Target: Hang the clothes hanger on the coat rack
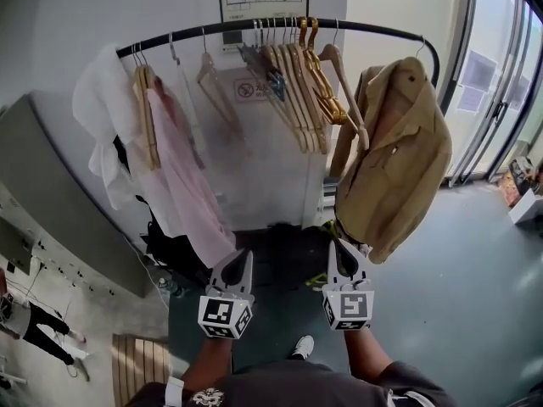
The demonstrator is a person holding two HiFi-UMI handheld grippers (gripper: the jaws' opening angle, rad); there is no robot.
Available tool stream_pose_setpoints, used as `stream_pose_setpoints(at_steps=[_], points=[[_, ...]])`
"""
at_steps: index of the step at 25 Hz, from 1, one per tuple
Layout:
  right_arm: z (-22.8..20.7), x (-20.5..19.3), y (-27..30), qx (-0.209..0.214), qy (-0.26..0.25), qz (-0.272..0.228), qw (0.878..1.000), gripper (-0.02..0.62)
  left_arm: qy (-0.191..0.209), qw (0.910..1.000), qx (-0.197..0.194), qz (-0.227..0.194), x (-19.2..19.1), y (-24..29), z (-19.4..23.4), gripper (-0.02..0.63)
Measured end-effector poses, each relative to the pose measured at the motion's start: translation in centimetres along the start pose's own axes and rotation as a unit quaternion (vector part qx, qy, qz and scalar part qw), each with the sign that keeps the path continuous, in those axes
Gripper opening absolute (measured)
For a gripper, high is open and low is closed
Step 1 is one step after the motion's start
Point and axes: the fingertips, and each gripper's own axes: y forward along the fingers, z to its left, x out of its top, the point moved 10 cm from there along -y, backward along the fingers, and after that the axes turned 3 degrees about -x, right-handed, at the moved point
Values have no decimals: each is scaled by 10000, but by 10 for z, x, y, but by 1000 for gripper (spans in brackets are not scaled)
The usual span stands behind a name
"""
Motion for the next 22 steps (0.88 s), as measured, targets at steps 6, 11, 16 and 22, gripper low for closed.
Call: stream_pose_setpoints(at_steps=[6,11,16,22], points=[[29,2,-37,-154,24,117,9998,15,-46,9996,-277,48,-4,-36,-5,0],[41,7,-56,-222,64,124,9997,14,-89,9987,-497,-10,3,-45,-16,0],[42,13,-70,-264,36,106,9996,15,-84,9983,-576,-58,6,-52,-25,0],[30,15,-74,-270,-17,115,9996,15,-129,9985,-520,-105,7,-50,-33,0]])
